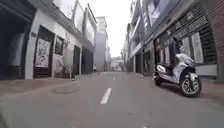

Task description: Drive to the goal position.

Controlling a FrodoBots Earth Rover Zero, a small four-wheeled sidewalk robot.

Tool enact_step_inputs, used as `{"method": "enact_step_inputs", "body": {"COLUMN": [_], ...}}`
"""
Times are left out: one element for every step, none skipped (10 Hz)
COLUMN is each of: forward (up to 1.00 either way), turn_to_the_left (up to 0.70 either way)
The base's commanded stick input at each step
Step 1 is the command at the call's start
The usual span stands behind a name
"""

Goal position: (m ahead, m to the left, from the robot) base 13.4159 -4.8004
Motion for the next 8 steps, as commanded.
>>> {"method": "enact_step_inputs", "body": {"forward": [0.85,0.85,0.85,0.85,0.85,0.85,0.85,0.85], "turn_to_the_left": [0.00,0.00,0.00,0.00,0.00,0.00,0.00,0.00]}}
